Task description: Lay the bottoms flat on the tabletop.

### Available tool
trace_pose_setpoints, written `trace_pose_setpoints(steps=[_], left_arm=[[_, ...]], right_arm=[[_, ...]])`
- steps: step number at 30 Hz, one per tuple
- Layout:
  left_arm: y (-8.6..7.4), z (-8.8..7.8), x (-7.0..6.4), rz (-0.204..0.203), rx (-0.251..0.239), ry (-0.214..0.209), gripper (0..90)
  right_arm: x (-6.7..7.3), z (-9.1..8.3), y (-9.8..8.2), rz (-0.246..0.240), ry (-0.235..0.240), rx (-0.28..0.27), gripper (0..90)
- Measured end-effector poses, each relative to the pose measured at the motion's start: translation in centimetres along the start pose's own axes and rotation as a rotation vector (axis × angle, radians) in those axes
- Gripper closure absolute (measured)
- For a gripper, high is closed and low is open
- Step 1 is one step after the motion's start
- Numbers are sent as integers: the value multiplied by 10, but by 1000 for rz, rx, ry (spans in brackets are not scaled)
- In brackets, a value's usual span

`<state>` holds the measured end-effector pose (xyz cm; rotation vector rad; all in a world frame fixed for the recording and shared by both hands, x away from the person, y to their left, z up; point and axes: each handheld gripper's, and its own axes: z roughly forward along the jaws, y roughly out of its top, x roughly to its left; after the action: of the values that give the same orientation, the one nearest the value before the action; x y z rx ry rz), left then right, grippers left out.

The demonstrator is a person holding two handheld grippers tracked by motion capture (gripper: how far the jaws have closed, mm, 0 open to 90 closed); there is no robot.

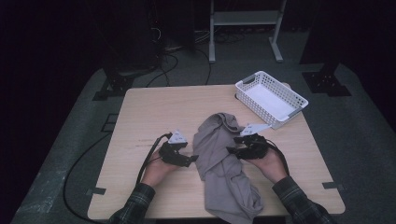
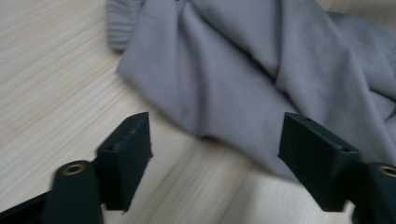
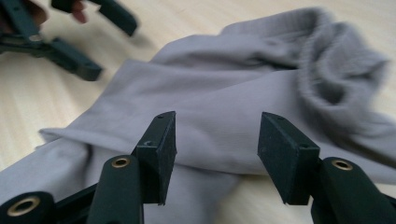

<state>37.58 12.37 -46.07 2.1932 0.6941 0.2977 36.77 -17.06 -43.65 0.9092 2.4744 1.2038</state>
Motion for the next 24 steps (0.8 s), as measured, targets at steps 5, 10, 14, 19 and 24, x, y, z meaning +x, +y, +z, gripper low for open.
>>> trace_pose_setpoints(steps=[5,10,14,19,24], left_arm=[[6,12,-7,31,20,10,431],[4,21,-8,46,64,1,531],[3,22,-7,40,66,8,630],[4,22,-9,42,66,10,762],[4,23,-8,35,63,7,806]], right_arm=[[20,11,-2,-62,39,35,439],[30,14,-2,-77,76,31,426],[38,22,0,-96,94,42,401],[52,31,2,-144,135,60,398],[64,34,7,-155,179,53,396]])
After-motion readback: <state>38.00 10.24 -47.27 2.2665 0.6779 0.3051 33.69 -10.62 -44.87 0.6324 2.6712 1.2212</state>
